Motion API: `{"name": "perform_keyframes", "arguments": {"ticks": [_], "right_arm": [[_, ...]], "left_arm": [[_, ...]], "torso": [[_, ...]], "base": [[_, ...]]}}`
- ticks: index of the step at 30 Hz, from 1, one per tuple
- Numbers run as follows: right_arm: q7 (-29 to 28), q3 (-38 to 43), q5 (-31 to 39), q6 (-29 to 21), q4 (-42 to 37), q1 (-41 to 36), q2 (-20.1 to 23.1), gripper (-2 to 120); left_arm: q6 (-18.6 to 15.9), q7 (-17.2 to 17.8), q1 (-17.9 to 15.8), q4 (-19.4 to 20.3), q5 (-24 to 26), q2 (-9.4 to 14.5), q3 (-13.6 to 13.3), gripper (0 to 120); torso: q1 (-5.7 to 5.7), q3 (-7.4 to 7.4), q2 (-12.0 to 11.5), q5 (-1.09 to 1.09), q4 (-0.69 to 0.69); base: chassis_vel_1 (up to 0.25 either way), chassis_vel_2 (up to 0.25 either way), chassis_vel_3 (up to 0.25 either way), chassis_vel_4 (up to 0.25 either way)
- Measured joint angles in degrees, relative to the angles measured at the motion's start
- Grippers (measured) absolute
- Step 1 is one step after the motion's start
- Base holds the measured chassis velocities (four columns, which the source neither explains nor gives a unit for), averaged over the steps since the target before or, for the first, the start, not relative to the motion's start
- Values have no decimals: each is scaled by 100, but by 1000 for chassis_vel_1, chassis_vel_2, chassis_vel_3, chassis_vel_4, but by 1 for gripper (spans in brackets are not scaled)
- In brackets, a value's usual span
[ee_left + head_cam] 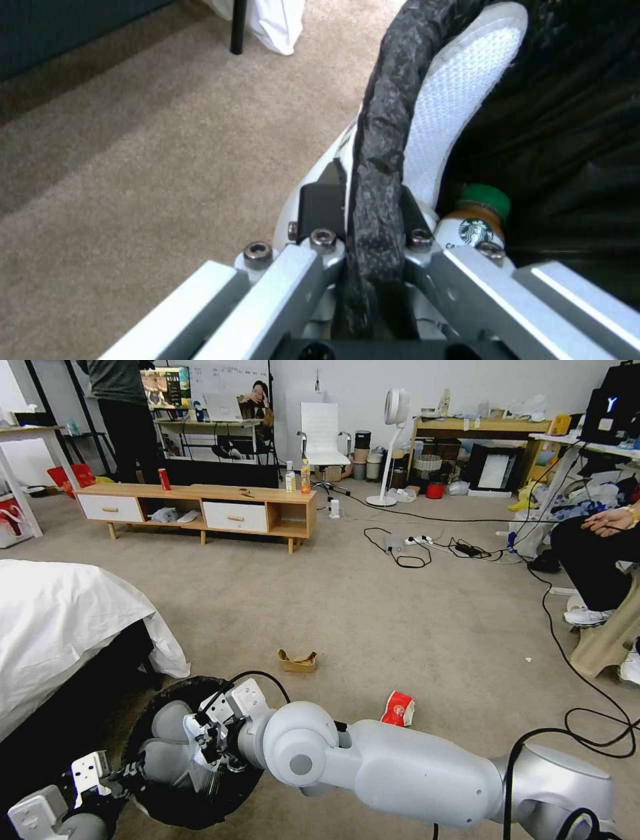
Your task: Pick up the trash bin and place the garbage on the floor into it.
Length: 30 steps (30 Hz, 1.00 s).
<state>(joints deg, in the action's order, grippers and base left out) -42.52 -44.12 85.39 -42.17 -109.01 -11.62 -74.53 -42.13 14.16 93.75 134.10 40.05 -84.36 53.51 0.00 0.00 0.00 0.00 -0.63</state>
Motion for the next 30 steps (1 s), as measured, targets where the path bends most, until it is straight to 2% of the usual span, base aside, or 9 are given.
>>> {"name": "perform_keyframes", "arguments": {"ticks": [1, 2, 3, 6, 7, 11, 14, 20, 30], "right_arm": [[4, 3, -9, 1, -1, -12, 6, 39], [4, 3, -9, 1, -1, -12, 6, 39], [8, 10, -19, 2, -24, -19, 23, 47], [13, 27, -21, 2, -78, -18, 48, 56], [12, 36, -20, 2, -106, -17, 60, 63], [11, 51, -12, 3, -178, -5, 92, 72], [-9, 113, 9, 3, -306, 22, 129, 88], [-147, 282, 170, 3, -675, 91, 228, 81], [-294, 797, 416, 3, -1242, 103, 507, 81]], "left_arm": [[0, -1, 3, -8, -1, 2, 4, 3], [0, -1, 3, -8, -1, 2, 4, 3], [0, -2, 5, -14, -2, 6, 11, 3], [0, -4, -1, -21, -1, 9, 16, 3], [0, -4, -5, -27, -2, 10, 17, 3], [0, -4, -7, -37, -4, 12, 21, 3], [0, -5, -2, -48, -7, 18, 41, 3], [0, -4, 0, -56, -8, 21, 70, 3], [0, -3, 30, -64, -14, 27, 117, 3]], "torso": [[0, 0, 0, 0, 0], [0, 0, 0, 0, 0], [0, 0, 0, 0, 0], [0, 0, 0, 0, 0], [0, 0, 0, 0, 0], [0, 0, 0, 0, 0], [0, 0, 0, 0, 0], [0, 0, 0, 0, 0], [0, 0, 0, 0, 1]], "base": [[0, 0, 0, 0], [0, 0, 0, 0], [0, 0, 0, 0], [0, 0, 0, 0], [0, 0, 0, 0], [0, 0, 0, 0], [0, 0, 0, 0], [0, 0, 0, 0], [0, 0, 0, 0]]}}
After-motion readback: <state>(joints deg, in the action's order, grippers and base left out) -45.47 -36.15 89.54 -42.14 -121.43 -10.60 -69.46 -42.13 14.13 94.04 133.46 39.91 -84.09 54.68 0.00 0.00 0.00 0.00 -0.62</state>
